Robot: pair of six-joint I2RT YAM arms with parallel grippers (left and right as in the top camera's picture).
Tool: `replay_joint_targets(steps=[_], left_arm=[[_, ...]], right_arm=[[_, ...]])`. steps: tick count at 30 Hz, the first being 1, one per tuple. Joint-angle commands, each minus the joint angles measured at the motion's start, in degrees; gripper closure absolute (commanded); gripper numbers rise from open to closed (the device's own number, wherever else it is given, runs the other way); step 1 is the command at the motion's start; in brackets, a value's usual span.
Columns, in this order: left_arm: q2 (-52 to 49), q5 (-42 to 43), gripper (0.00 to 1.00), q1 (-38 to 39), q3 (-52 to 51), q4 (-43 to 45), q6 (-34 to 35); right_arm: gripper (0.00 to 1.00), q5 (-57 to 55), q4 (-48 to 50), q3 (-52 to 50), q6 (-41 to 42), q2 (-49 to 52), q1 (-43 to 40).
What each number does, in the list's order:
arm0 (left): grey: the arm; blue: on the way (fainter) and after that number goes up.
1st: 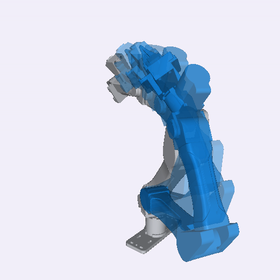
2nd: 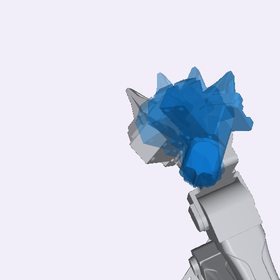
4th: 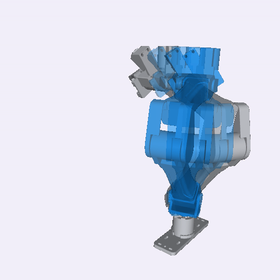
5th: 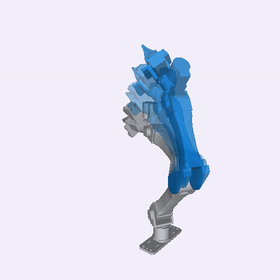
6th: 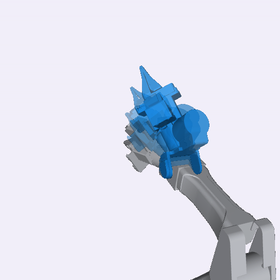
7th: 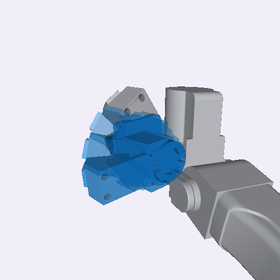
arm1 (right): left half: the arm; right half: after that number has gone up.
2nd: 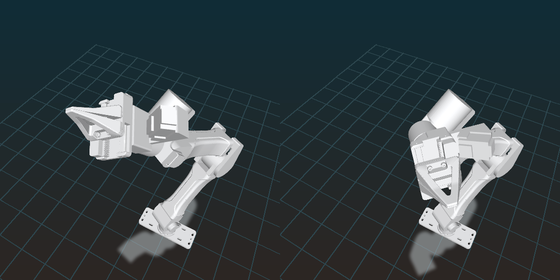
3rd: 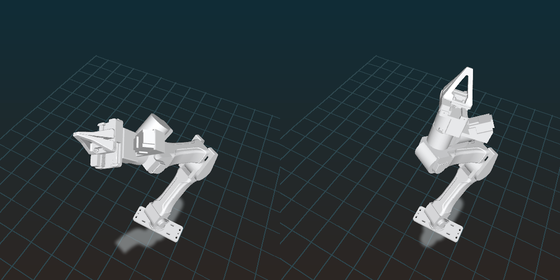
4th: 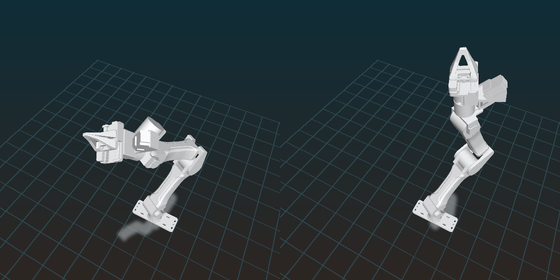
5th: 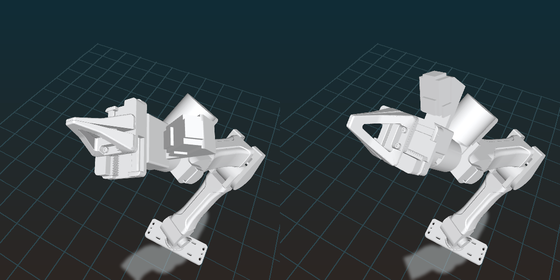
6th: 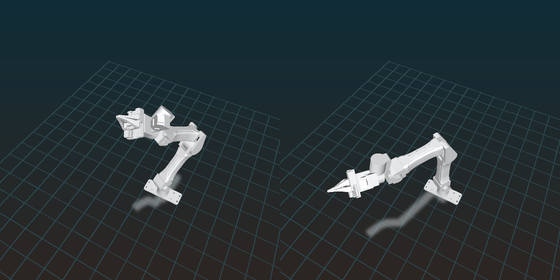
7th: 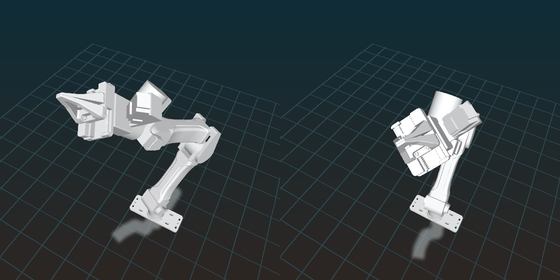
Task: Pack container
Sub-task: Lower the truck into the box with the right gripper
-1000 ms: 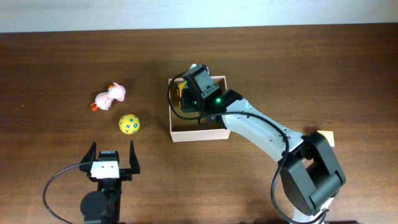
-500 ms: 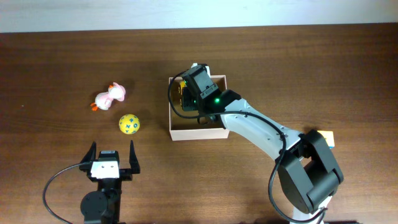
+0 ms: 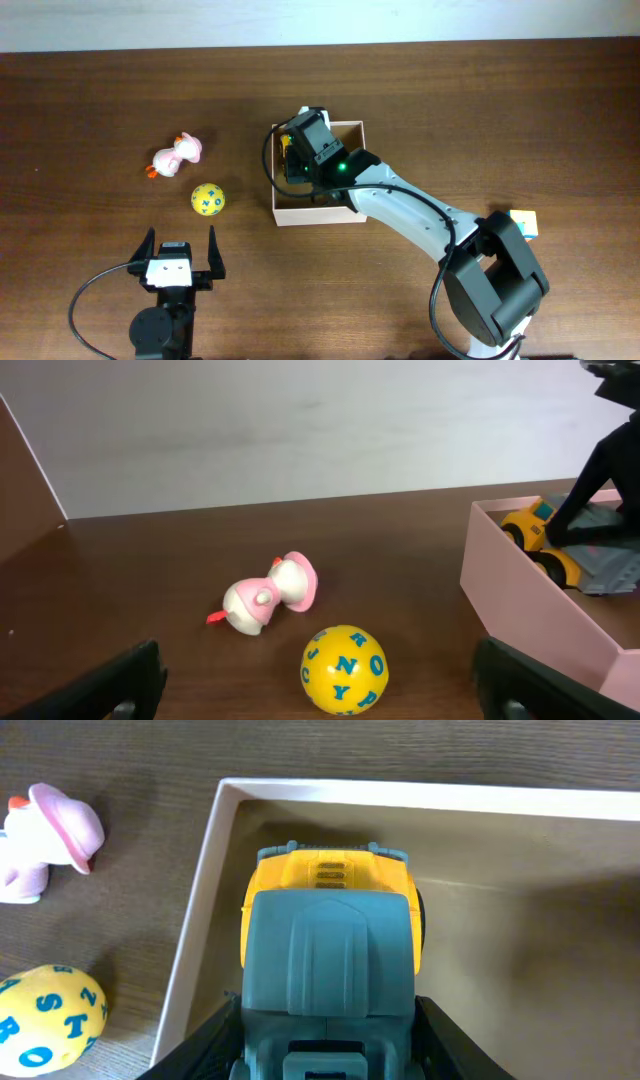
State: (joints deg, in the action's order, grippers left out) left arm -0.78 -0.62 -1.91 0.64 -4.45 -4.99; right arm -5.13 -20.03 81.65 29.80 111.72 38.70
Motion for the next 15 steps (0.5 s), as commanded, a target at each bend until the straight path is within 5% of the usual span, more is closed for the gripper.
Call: replay_joint_targets(steps=[1,4,9,15], left_arm=[[0.48,0.44,0.01,-0.24,-0.15,-0.33,-0.92],[0.48,0.44,0.01,-0.24,-0.15,-0.33,-0.92],[0.48,0.44,0.01,-0.24,-0.15,-0.33,-0.92],[0.48,0.44,0.01,-0.24,-0.15,-0.33,-0.92]], right_arm=[[0.55,-0.59,0.59,1.03,0.79,0.76,0.68],[0.55,-0.76,0.57,1.03,2.08,1.84,0.68],[0.39,-0.74,0.61,1.03,2.21,2.89,0.68],[0.37,-0.79,0.98,1.03,2.1,2.93,0.66]])
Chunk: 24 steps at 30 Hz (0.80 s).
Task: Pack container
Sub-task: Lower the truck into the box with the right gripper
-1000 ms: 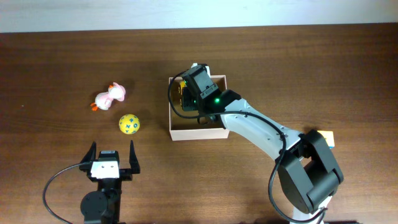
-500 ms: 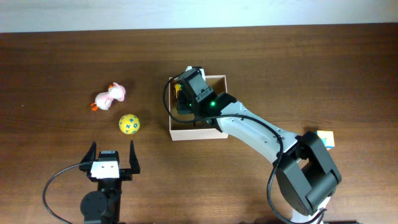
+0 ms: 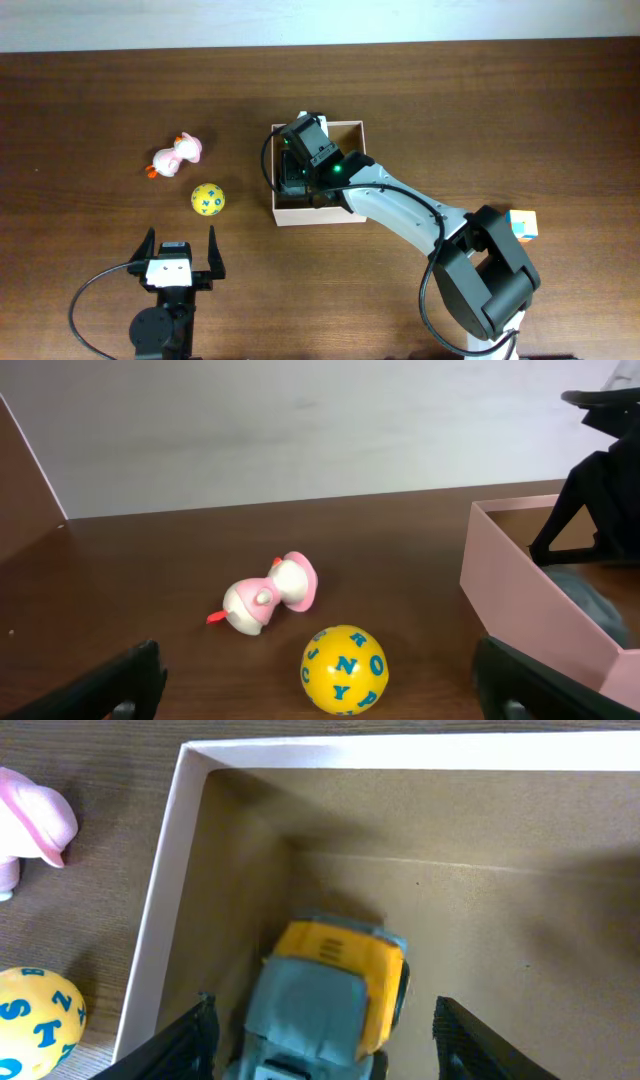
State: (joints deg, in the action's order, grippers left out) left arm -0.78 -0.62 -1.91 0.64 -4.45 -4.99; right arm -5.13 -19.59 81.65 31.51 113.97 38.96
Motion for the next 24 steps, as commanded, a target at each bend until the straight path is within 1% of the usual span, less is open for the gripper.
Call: replay_joint_targets(steps=[1,4,6,9,11,12,14,17,21,23,24], left_arm=[[0.48,0.44,0.01,-0.24,-0.15,-0.33,-0.92],[0.48,0.44,0.01,-0.24,-0.15,-0.33,-0.92],[0.48,0.44,0.01,-0.24,-0.15,-0.33,-0.92],[0.48,0.44,0.01,-0.24,-0.15,-0.33,-0.92],[0.48,0.44,0.01,-0.24,-0.15,-0.33,-0.92],[0.48,0.44,0.01,-0.24,-0.15,-0.33,-0.92],[0.48,0.44,0.01,-0.24,-0.15,-0.33,-0.92],[0.48,0.44,0.01,-0.24,-0.15,-0.33,-0.92],[0.48,0.44,0.01,-0.24,-0.15,-0.33,-0.92],[0.48,0.44,0.01,-0.24,-0.15,-0.33,-0.92],[0.48,0.44,0.01,-0.24,-0.15,-0.33,-0.92]], right_arm=[[0.37,-0.87,0.57,1.03,0.28,0.68,0.39],[0.33,-0.94,0.52,1.27,-0.81,0.59,0.39],[0.31,-0.96,-1.18,2.8,-2.38,0.17,0.39],[0.32,-1.2,-6.21,6.23,-2.99,-0.63,0.39],[0.44,-1.2,-10.4,8.98,-3.72,-1.27,0.39],[0.64,-1.18,-14.75,11.56,-3.67,-1.75,0.39],[0.74,-1.09,-19.1,13.62,-3.61,-2.21,0.42],[0.81,0.76,-23.61,14.43,-3.61,-2.51,0.42],[0.85,2.36,-28.52,13.62,-3.61,-2.19,0.55],[0.92,2.49,-29.31,12.41,-3.61,-2.12,0.94],[0.93,2.6,-29.35,11.74,-3.61,-2.12,1.25]])
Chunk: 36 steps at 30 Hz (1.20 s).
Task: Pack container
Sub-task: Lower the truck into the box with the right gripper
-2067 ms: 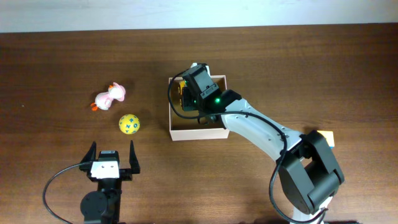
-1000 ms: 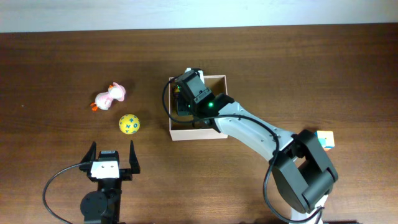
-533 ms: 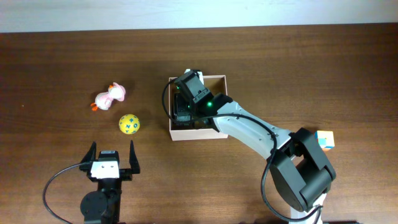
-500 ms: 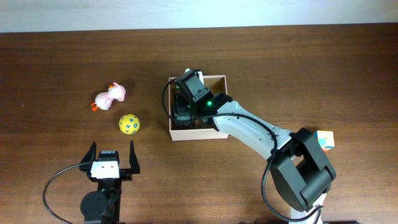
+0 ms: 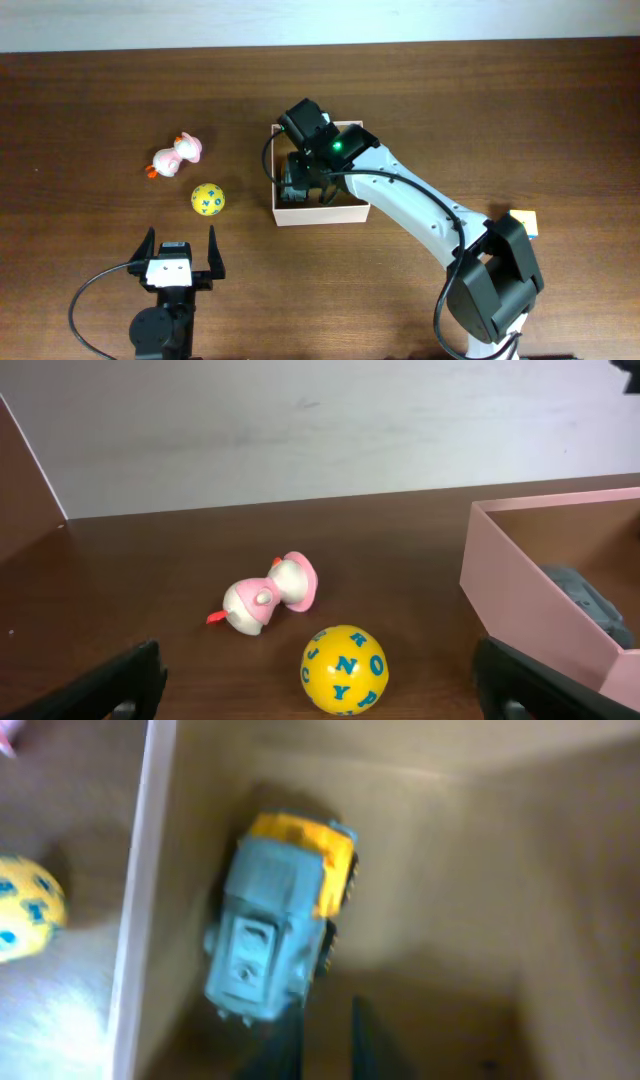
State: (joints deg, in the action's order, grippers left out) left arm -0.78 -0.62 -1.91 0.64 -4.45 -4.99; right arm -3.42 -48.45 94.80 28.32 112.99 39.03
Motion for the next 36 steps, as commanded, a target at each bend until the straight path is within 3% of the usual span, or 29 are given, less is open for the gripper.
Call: replay_joint_targets(steps=[1,9,19,36], left_arm=[[0.48,0.44,0.01,-0.24,-0.15,-0.33,-0.92],[0.48,0.44,0.01,-0.24,-0.15,-0.33,-0.92],[0.48,0.46,0.01,-0.24,-0.15,-0.33,-0.92],[0.48,0.44,0.01,-0.24,-0.15,-0.33,-0.92]], right_arm=[[0.93,1.11,-0.48,-1.99,-0.42,-1.14,1.55],[0.92,2.71,-0.52,-4.61,-0.39,-1.09,5.53],[0.89,2.54,8.28,-12.44,0.7,-1.03,6.6],[0.88,-2.67,17.33,-12.96,-1.33,-0.98,6.21]])
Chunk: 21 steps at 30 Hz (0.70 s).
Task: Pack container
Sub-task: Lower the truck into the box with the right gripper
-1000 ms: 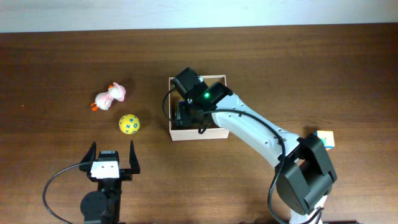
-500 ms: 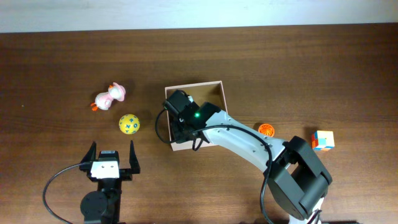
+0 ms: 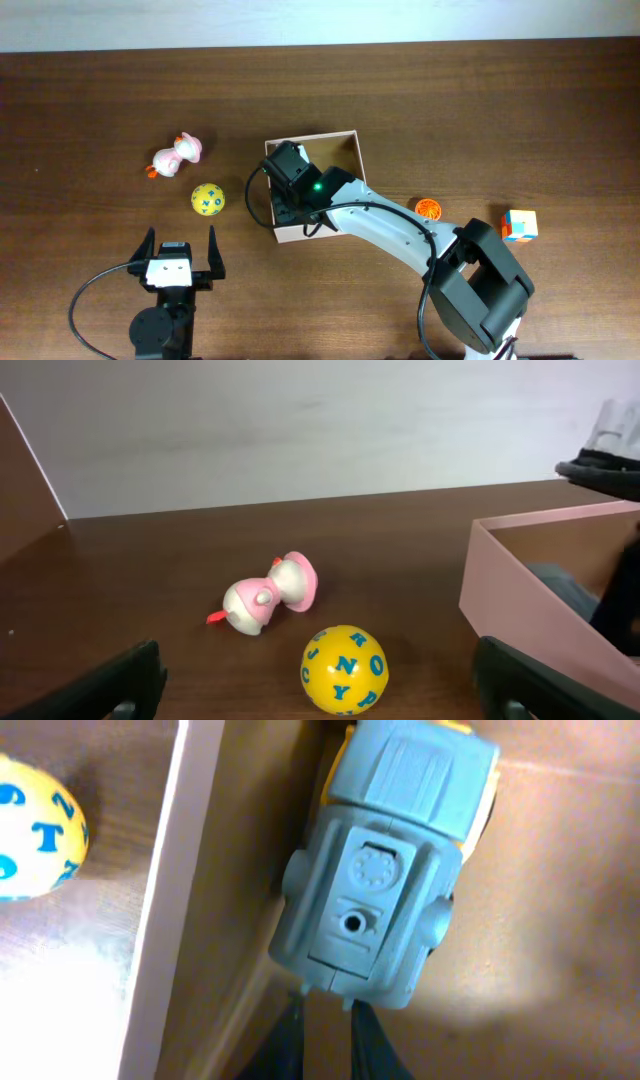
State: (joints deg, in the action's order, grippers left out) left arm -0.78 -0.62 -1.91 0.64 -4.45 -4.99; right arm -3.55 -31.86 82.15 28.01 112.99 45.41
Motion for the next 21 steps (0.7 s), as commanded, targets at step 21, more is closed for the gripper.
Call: replay_joint_targets(steps=[21], left_arm=[[0.48,0.44,0.01,-0.24,-0.15,-0.33,-0.92]], right_arm=[[0.92,-5.33,-6.32,-0.31,-0.13,-0.98,-2.43]])
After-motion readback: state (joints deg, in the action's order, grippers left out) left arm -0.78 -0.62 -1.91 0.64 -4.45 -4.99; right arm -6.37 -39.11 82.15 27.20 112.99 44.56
